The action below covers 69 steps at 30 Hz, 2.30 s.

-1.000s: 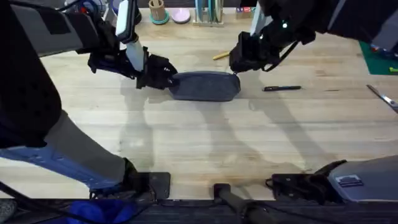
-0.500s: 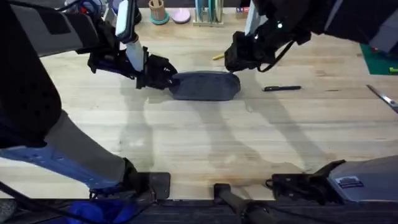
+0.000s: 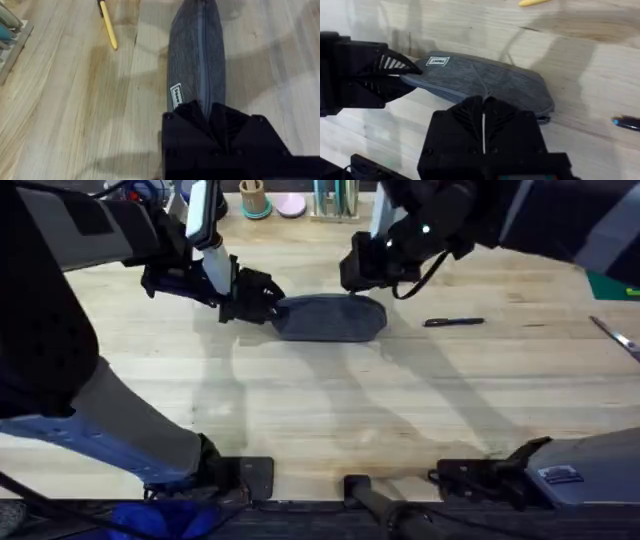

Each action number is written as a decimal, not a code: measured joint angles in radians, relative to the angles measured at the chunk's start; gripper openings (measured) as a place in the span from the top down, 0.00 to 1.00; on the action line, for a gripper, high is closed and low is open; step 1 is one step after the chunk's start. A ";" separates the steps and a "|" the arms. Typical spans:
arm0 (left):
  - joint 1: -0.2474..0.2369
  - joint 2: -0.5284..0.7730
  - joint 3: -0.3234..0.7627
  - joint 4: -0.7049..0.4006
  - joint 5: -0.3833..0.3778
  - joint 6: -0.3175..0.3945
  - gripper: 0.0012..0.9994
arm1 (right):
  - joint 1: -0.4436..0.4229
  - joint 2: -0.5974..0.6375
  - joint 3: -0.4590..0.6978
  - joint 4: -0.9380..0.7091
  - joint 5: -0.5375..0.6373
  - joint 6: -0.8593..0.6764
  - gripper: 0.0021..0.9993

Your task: Unzip the bag, pick up the pens from the table one at a time and place them inside, then zip the bag closed.

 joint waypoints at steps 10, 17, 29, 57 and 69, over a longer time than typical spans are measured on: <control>-0.005 0.000 0.000 0.000 -0.002 0.000 0.96 | 0.060 0.066 0.013 0.077 -0.001 0.008 0.97; -0.006 0.000 0.000 0.001 -0.003 0.000 0.96 | 0.073 0.093 0.013 0.133 -0.001 0.012 0.97; -0.006 0.000 0.000 0.001 -0.002 0.000 0.96 | 0.097 0.093 0.013 0.216 -0.002 0.039 0.97; -0.005 0.000 0.000 0.007 -0.009 0.000 0.96 | 0.135 0.196 0.020 0.394 -0.047 0.108 0.97; -0.004 0.000 0.000 0.006 -0.009 0.000 0.96 | 0.150 0.199 0.100 0.302 -0.061 0.112 0.97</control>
